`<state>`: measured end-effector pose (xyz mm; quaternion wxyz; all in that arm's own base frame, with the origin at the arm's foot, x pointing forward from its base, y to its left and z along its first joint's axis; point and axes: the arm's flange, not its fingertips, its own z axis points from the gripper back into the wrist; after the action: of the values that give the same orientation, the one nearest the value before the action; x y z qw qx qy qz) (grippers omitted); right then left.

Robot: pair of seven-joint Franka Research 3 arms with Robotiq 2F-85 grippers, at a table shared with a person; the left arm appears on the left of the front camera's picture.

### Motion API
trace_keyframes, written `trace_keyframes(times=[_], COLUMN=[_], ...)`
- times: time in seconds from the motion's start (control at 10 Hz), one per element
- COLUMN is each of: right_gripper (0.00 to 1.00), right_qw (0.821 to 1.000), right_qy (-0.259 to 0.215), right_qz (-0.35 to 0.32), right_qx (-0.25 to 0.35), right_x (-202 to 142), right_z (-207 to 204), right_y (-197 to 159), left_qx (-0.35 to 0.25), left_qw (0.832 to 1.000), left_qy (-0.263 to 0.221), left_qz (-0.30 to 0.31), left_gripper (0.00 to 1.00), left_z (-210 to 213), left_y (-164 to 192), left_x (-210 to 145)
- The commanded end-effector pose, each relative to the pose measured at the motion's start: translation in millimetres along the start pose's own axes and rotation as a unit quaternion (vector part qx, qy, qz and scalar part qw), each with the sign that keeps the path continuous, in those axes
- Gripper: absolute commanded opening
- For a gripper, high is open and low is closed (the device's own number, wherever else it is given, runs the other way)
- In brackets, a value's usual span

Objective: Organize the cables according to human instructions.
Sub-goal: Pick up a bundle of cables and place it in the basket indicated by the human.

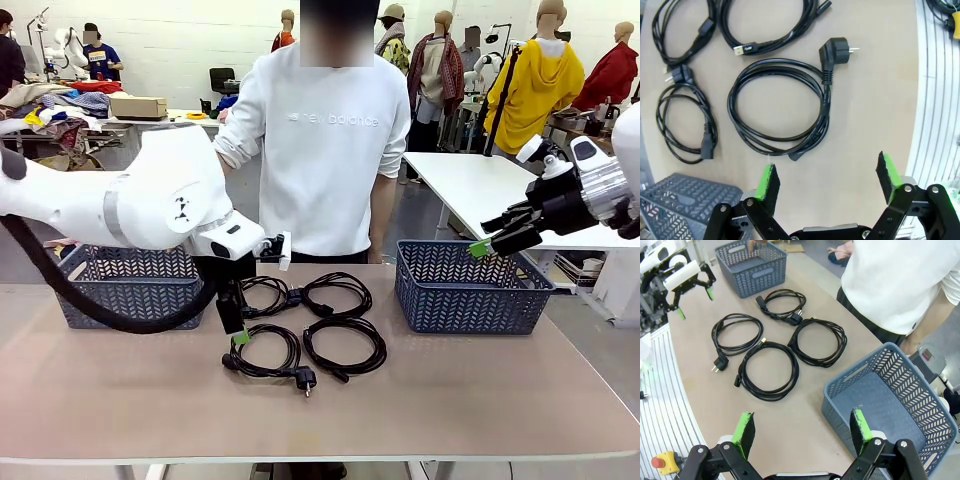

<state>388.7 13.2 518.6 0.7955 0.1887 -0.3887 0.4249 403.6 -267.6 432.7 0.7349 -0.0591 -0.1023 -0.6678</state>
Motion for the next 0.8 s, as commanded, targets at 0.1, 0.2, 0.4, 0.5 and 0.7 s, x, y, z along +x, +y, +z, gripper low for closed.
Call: trace_keyframes(times=[0.1, 0.2, 0.4, 0.5, 0.7], right_gripper=[1.0, 1.0, 1.0, 1.0, 1.0], right_qw=[1.0, 1.0, 1.0, 1.0, 1.0], right_qy=[-0.01, -0.01, -0.01, -0.01, -0.01], right_qz=[-0.001, -0.001, -0.001, -0.001, -0.001], right_qx=[0.004, 0.004, 0.004, 0.004, 0.004], right_x=[1, 1, 1, 1, 1], right_z=[-1, -1, -1, -1, -1], right_y=[0, 0, 0, 0, 0], left_qx=[0.0, 0.0, 0.0, 0.0, -0.009], left_qw=[1.0, 1.0, 1.0, 1.0, 1.0], left_qy=[0.0, 0.0, 0.0, 0.0, 0.008], left_qz=[0.0, 0.0, 0.0, 0.0, -0.018], left_gripper=[1.0, 1.0, 1.0, 1.0, 1.0], left_z=[0, 0, 0, 0, -8], left_y=[0, 0, 0, 0, 0], left_x=[0, 0, 0, 0, 0])
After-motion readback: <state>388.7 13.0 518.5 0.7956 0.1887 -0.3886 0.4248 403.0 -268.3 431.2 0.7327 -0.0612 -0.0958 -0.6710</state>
